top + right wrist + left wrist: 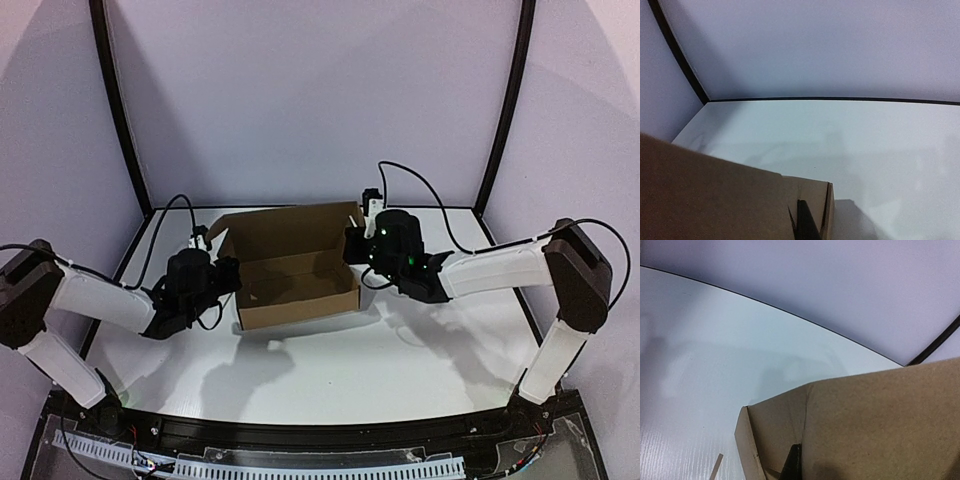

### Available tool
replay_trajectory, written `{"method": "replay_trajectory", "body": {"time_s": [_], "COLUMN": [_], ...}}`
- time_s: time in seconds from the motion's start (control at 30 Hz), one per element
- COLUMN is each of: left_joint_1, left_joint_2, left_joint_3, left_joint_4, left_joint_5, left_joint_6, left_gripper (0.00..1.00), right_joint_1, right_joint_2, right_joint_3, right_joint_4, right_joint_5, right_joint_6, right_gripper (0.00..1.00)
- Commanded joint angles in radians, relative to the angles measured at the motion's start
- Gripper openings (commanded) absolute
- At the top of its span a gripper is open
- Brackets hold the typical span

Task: Fold the paper box

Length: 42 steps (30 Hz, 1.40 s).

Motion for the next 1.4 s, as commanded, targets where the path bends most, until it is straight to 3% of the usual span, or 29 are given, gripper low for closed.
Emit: {"method": "replay_trajectory", "body": {"time_s": [0.0, 0.13, 0.3, 0.43, 0.63, 0.77, 0.83, 1.07, 1.2, 1.37], "left_joint_1": [-0.082, -0.113, -0.149, -0.179, -0.224, -0.232, -0.233, -0.233, -0.232, -0.233], "left_joint_2": [0.039, 0.071, 0.095, 0.052, -0.202, -0.497, -0.641, -1.101, -1.201, -1.146], "left_joint_3": [-0.073, -0.107, -0.171, -0.195, -0.22, -0.221, -0.232, -0.235, -0.209, -0.072], "left_joint_4": [0.082, 0.158, 0.266, 0.25, -0.014, -0.334, -0.479, -0.902, -0.971, -1.114], "left_joint_5": [0.158, 0.153, 0.13, 0.137, 0.058, 0.0, -0.032, -0.078, -0.135, -0.325], "left_joint_6": [0.003, 0.042, 0.04, 0.031, 0.028, 0.025, 0.005, -0.011, -0.053, -0.305], "left_gripper": [0.03, 0.07, 0.35, 0.54, 0.64, 0.9, 0.97, 0.99, 0.99, 0.99], "right_joint_1": [0.05, 0.056, 0.061, 0.065, 0.066, 0.066, 0.066, 0.066, 0.066, 0.066], "right_joint_2": [0.042, 0.037, 0.041, 0.034, 0.014, 0.011, 0.01, 0.032, 0.047, 0.052], "right_joint_3": [-0.115, -0.186, -0.269, -0.296, -0.301, -0.288, -0.278, -0.238, -0.223, -0.249], "right_joint_4": [-0.033, 0.075, 0.189, 0.232, 0.212, 0.189, 0.176, 0.16, 0.171, 0.216], "right_joint_5": [-0.214, -0.185, -0.173, -0.182, -0.178, -0.159, -0.144, -0.125, -0.128, -0.177], "right_joint_6": [0.01, -0.001, -0.025, -0.07, -0.102, -0.09, -0.089, -0.107, -0.117, -0.171], "right_gripper": [0.0, 0.0, 0.0, 0.0, 0.0, 0.0, 0.0, 0.0, 0.0, 0.0]}}
